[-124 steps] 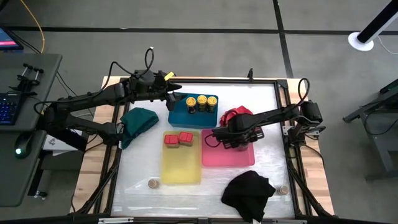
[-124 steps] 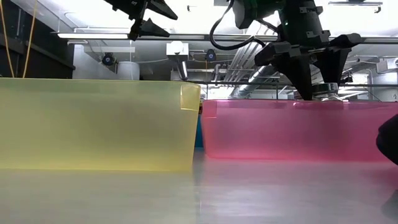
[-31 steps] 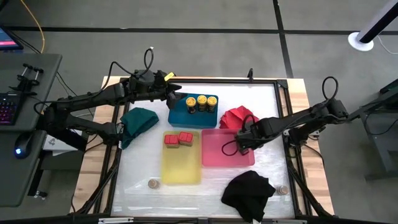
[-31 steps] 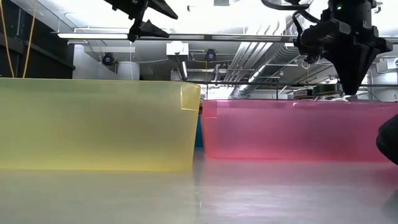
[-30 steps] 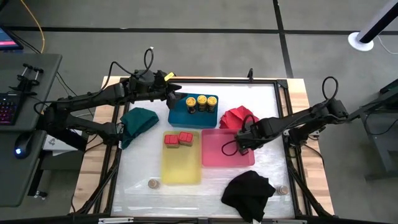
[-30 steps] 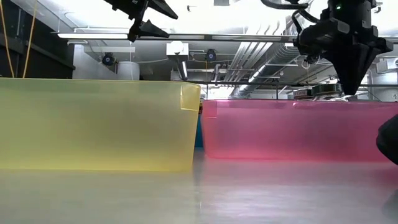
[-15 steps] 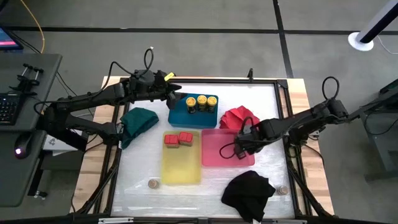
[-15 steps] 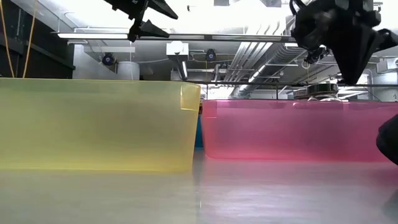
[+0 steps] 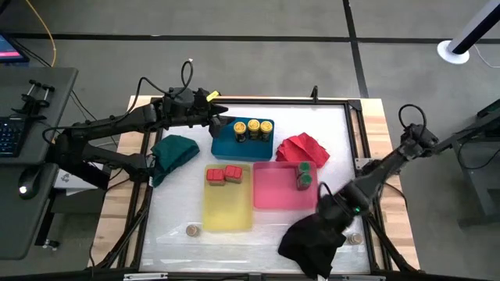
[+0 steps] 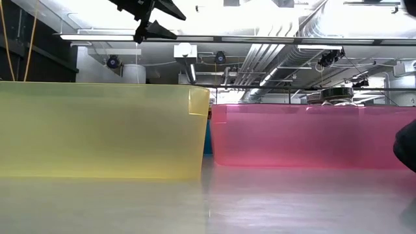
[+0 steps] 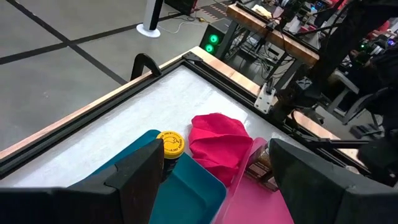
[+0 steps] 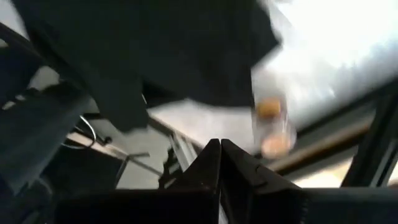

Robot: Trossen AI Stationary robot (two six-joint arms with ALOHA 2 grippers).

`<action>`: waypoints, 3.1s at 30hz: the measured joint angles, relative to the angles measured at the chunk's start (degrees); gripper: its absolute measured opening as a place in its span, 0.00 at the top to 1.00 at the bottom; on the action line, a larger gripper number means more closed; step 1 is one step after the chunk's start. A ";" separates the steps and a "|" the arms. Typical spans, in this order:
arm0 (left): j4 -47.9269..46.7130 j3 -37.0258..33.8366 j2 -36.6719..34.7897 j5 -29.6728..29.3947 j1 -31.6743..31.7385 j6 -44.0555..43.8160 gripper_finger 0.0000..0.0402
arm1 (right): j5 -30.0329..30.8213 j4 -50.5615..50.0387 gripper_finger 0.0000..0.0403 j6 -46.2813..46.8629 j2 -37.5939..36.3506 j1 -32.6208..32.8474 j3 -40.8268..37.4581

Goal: Sort spices by type
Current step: Adjust the brown spice bottles on the table

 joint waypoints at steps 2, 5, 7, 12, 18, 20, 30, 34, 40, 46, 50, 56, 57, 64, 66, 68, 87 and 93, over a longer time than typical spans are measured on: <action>0.00 0.00 0.00 0.00 0.00 0.00 0.31 | -1.63 0.33 0.98 4.86 0.00 3.09 -0.29; -0.02 0.00 0.00 -0.02 0.01 0.01 0.31 | -3.21 0.87 0.96 10.85 -0.02 6.67 -1.56; 0.00 0.00 0.00 -0.02 0.00 0.02 0.31 | -3.69 2.48 0.94 15.76 -0.02 8.17 -2.93; 0.00 0.00 0.00 -0.02 0.00 0.03 0.31 | -5.10 7.06 0.81 20.28 -0.02 9.91 -6.87; 0.00 0.00 0.00 -0.02 0.00 0.02 0.31 | -4.88 6.76 0.53 17.16 -0.02 9.89 -9.17; 0.00 0.00 0.01 -0.02 0.01 0.01 0.31 | -4.90 6.84 0.43 15.58 -0.02 9.89 -9.57; 0.00 0.00 0.00 -0.02 0.00 -0.37 0.31 | -6.59 9.45 0.23 13.75 -0.02 9.89 -15.38; 0.00 0.00 0.00 -0.02 0.02 -0.46 0.31 | -8.34 15.54 0.23 13.79 -0.02 9.89 -17.45; -0.01 0.00 0.00 -0.01 0.01 -0.47 0.31 | -9.42 22.02 0.23 16.75 -0.02 10.27 -20.98; 0.00 0.00 0.00 -0.02 0.00 -0.46 0.31 | -10.32 22.15 0.23 16.98 -0.02 10.27 -22.32; 0.00 0.00 0.01 -0.02 0.01 -0.46 0.31 | -10.51 22.35 0.23 16.96 -0.02 10.27 -22.32; 0.00 0.00 0.02 -0.02 0.02 -0.46 0.31 | -13.75 25.45 0.24 16.09 2.12 10.27 -22.32; 0.00 0.00 0.00 -0.02 0.02 -0.46 0.31 | -14.24 26.02 0.25 15.48 2.88 10.27 -22.32; -0.02 0.00 0.00 -0.02 0.02 -0.44 0.31 | -15.14 26.36 0.33 15.51 6.50 10.27 -22.32; 0.00 0.00 0.00 -0.02 0.02 -0.45 0.31 | -15.15 26.32 0.37 15.76 6.54 10.27 -22.32; 0.00 0.00 0.00 -0.04 0.00 -0.46 0.31 | -15.42 26.19 0.44 15.64 6.54 10.27 -22.31; -3.24 4.68 -5.55 5.51 -0.02 5.09 0.31 | 4.73 2.42 0.54 -8.24 2.16 -3.62 6.89; -12.23 4.68 -7.71 5.58 -1.84 3.99 0.31 | 11.30 5.19 0.54 -22.17 3.52 -14.86 8.33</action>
